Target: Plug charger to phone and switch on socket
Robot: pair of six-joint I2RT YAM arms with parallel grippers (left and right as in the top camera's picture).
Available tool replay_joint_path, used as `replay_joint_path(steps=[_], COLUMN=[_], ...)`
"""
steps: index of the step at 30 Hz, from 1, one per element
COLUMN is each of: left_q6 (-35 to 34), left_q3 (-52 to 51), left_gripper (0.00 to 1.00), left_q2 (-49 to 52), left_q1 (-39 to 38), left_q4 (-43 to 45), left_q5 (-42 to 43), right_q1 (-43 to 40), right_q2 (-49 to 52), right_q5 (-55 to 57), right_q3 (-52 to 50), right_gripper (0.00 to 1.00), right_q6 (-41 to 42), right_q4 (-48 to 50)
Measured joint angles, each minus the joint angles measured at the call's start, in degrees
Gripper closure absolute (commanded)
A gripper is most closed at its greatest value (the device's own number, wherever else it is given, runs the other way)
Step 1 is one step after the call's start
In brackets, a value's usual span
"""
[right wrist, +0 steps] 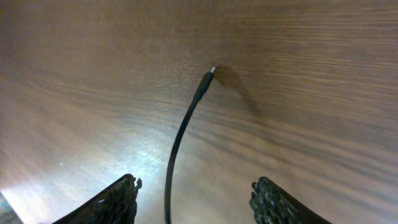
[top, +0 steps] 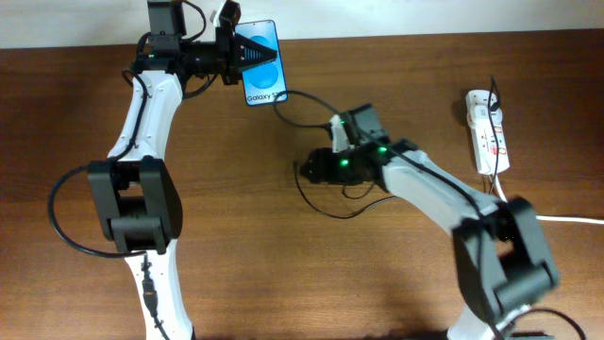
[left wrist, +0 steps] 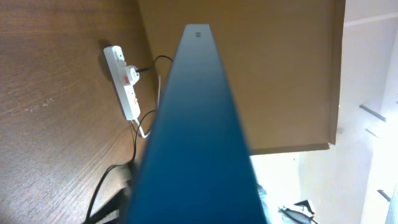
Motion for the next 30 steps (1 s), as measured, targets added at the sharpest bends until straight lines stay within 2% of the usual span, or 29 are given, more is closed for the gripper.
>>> replay_joint_path(steps=[4, 6, 8, 16, 22, 25, 30], left_q6=[0.2, 0.2, 0.2, 0.2, 0.2, 0.2, 0.2], left_q3=[0.0, 0.0, 0.0, 0.0, 0.0, 0.0, 0.0], left_gripper=[1.0, 1.0, 1.0, 1.0, 1.0, 1.0, 1.0], left_q2=[0.0, 0.0, 0.0, 0.0, 0.0, 0.0, 0.0], left_q1=[0.0, 0.0, 0.0, 1.0, 7.8, 8.9, 8.7], left_q4=[0.0, 0.0, 0.0, 0.0, 0.0, 0.0, 0.0], left_q5=[0.0, 0.0, 0.0, -0.1, -0.2, -0.3, -0.3], right_q1=[0.9, 0.9, 0.7, 0.5, 0.5, 0.5, 0.5], right_q2=[6.7, 6.8, 6.8, 7.9, 10.5, 11.3, 11.8], right_q5=[-2.4, -3.9, -5.6, -8.3, -10.4, -11.4, -12.2], right_q3=[4.9, 5.5, 5.7, 5.7, 5.7, 5.7, 5.7], right_gripper=[0.47, 0.56, 0.6, 0.62, 0.63, 0.72, 0.77], right_q6=[1.2, 5.4, 8.6, 18.3, 19.9, 21.2, 23.3], right_q4=[0.7, 1.2, 1.3, 0.7, 1.1, 2.8, 4.1])
